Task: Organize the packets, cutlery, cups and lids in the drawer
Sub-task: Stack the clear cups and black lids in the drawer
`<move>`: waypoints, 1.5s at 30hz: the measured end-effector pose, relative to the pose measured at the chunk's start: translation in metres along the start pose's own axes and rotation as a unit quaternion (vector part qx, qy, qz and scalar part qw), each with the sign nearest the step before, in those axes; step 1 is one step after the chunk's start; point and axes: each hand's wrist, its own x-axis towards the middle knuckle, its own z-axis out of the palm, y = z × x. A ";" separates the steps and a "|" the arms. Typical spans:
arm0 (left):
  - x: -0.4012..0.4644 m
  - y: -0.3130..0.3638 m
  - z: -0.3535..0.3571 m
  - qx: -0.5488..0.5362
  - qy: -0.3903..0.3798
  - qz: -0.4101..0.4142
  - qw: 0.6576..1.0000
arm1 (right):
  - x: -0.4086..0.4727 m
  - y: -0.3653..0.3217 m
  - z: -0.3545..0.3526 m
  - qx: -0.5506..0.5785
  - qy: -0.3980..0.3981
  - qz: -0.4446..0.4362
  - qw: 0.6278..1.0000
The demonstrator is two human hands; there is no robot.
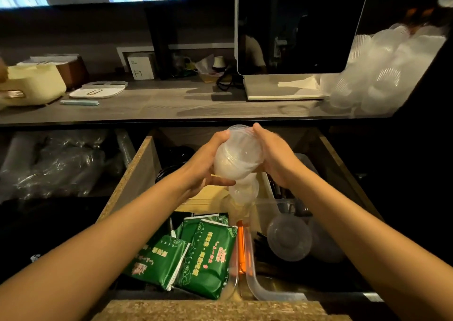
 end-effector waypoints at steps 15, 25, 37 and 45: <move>0.067 -0.016 0.000 0.073 -0.034 -0.075 0.994 | 0.053 0.036 -0.008 -0.112 0.056 0.082 0.989; 0.089 -0.040 -0.002 0.156 0.051 -0.080 0.983 | 0.059 0.060 -0.010 -0.150 0.038 0.125 0.980; 0.103 -0.064 0.000 0.243 0.023 -0.151 0.958 | 0.055 0.079 -0.011 -0.286 0.009 0.082 0.955; 0.101 -0.070 -0.009 0.168 -0.014 -0.214 0.962 | 0.056 0.079 -0.018 -0.294 -0.086 0.119 0.945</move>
